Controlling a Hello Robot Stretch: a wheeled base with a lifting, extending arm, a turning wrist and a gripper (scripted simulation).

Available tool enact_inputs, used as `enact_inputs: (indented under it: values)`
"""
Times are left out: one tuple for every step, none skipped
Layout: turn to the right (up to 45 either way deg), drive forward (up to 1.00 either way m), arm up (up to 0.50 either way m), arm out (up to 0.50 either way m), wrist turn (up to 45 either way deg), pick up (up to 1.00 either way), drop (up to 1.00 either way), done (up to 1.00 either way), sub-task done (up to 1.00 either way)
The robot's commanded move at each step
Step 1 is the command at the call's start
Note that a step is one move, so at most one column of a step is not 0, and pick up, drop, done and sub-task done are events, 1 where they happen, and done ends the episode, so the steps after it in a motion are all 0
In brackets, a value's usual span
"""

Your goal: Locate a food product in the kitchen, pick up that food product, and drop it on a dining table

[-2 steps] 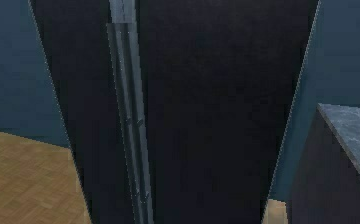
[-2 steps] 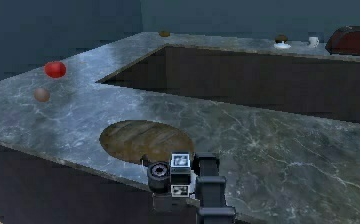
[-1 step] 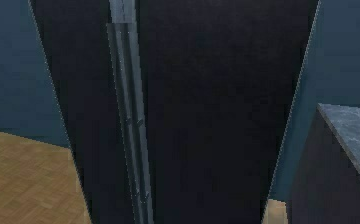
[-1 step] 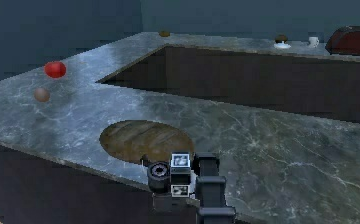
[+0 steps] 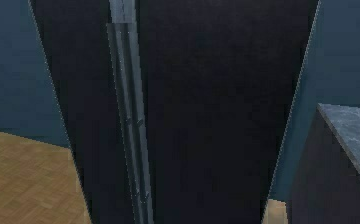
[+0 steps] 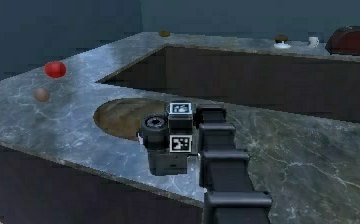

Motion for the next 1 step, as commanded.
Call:
enact_inputs:
  values:
    - [0.0, 0.0, 0.02, 0.0, 0.0, 0.0, 0.0, 0.0, 0.0]
